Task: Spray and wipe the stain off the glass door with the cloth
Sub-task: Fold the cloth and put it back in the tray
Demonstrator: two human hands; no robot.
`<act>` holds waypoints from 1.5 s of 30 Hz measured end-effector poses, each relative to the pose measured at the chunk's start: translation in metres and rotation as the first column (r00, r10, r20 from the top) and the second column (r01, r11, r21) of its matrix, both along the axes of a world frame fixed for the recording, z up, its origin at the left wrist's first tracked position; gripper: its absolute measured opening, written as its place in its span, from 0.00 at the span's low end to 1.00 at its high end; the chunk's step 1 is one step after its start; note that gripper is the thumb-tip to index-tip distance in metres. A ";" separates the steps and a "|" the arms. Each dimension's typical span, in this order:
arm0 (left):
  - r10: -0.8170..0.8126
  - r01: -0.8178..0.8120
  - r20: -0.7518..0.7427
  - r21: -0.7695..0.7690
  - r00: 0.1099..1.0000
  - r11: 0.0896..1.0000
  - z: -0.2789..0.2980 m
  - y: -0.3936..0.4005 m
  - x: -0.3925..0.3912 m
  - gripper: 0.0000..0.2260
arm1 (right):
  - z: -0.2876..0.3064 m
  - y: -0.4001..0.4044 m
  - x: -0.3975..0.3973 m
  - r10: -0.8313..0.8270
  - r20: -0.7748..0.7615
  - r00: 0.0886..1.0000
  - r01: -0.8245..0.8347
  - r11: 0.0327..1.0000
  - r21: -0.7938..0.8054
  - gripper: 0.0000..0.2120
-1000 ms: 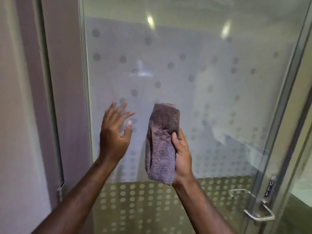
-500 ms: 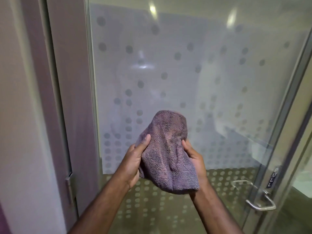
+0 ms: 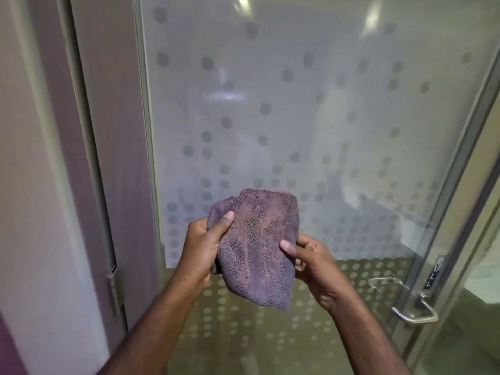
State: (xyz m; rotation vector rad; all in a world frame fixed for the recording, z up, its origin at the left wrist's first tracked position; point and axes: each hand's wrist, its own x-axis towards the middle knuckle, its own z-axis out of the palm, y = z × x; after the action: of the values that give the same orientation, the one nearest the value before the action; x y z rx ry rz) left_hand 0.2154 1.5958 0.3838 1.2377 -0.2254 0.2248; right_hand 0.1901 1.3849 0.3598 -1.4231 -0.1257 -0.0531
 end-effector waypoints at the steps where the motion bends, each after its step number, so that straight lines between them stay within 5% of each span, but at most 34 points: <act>1: -0.015 0.015 -0.013 0.003 1.000 1.000 0.001 0.003 0.000 0.06 | 0.003 -0.002 -0.002 0.006 0.028 1.000 -0.007 0.999 0.032 0.18; 8: -0.325 0.347 -0.176 0.112 0.929 0.931 0.004 0.021 -0.003 0.16 | 0.014 -0.006 -0.007 0.052 0.020 0.998 -0.055 0.967 0.251 0.19; 14: -0.371 0.396 -0.151 0.195 0.916 0.897 0.013 0.031 -0.006 0.17 | 0.037 -0.018 -0.014 0.010 0.044 0.999 -0.010 1.000 -0.004 0.16; 17: -0.359 0.342 0.100 0.155 0.928 0.927 0.031 0.034 -0.015 0.16 | 0.065 -0.021 -0.034 0.036 0.252 0.967 -0.017 0.997 -0.076 0.14; 21: -0.304 0.280 0.498 0.124 0.812 0.952 0.064 0.035 -0.046 0.14 | 0.104 -0.017 -0.068 0.016 0.618 0.786 -0.034 0.999 0.018 0.12; 23: -0.303 0.256 0.589 0.165 0.749 0.953 0.066 0.033 -0.047 0.05 | 0.102 -0.017 -0.066 0.004 0.688 0.726 0.029 0.999 -0.037 0.13; 25: -0.278 0.203 0.610 0.191 0.742 0.960 0.059 0.032 -0.040 0.15 | 0.090 -0.015 -0.057 -0.015 0.667 0.745 0.053 0.998 -0.036 0.20; 28: -0.248 0.204 0.530 0.141 0.811 0.969 0.044 0.030 -0.034 0.14 | 0.071 -0.012 -0.047 -0.060 0.593 0.803 0.064 0.998 0.015 0.24; 32: -0.489 0.508 0.268 -0.002 0.830 0.861 0.026 0.027 -0.032 0.27 | 0.063 -0.008 -0.043 -0.118 0.559 0.821 0.107 0.993 0.052 0.31; 35: -0.544 0.548 0.066 -0.066 0.836 0.834 0.014 0.023 -0.033 0.24 | 0.062 -0.003 -0.044 -0.139 0.555 0.820 0.137 0.990 0.045 0.30; 41: -0.606 0.588 -0.024 -0.213 0.795 0.780 0.004 0.018 -0.028 0.26 | 0.055 -0.007 -0.044 -0.229 0.555 0.800 0.267 0.964 0.013 0.28; 45: -0.582 0.573 -0.103 -0.100 0.807 0.813 0.005 0.014 -0.026 0.38 | 0.054 -0.016 -0.049 -0.262 0.535 0.803 0.320 0.947 -0.017 0.27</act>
State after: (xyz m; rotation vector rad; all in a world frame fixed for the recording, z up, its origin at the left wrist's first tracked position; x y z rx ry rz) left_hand 0.1898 1.6100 0.3885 1.0604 -0.4696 -0.3794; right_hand 0.1414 1.3690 0.4136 -1.4945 -0.3673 -0.7108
